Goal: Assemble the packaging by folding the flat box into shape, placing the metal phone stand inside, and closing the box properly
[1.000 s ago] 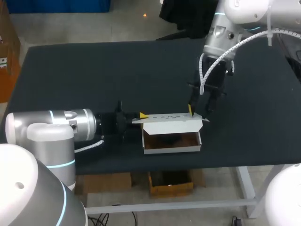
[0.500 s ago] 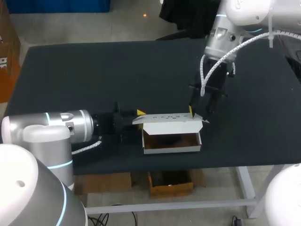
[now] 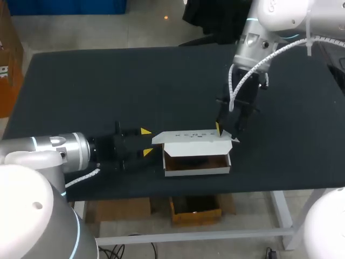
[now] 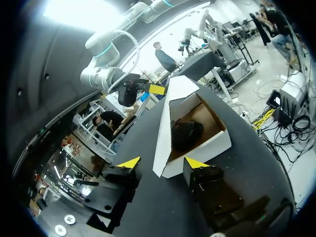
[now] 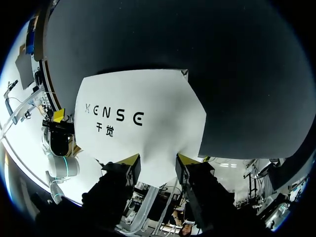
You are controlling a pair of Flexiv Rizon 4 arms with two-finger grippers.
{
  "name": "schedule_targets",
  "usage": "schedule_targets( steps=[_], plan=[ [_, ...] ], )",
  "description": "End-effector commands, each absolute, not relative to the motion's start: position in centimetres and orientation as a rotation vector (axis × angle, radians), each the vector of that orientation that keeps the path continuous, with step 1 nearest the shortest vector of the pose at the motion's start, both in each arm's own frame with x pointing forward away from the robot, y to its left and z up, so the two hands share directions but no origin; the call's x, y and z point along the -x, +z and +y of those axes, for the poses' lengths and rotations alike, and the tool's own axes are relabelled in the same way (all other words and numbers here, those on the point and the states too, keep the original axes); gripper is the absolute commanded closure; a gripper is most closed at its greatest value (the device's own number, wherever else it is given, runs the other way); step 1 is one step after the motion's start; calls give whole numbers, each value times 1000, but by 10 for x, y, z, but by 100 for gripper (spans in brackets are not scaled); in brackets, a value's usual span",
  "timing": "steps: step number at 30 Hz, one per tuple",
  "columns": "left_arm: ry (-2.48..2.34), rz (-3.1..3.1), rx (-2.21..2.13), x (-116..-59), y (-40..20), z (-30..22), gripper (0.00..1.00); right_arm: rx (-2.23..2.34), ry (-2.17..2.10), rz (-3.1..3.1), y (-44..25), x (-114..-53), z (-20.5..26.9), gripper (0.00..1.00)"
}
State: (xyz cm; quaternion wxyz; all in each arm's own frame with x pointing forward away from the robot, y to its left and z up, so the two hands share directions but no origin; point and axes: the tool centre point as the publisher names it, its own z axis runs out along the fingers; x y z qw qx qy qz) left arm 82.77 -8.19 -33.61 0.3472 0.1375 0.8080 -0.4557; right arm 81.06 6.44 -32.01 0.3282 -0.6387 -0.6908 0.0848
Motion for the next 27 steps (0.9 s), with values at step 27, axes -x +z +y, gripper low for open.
schedule_targets(
  steps=[27],
  plan=[
    [-1290,2574,275,-838,-269,-41,0,1687,209,-1810,-327,-809,66,56]
  ],
)
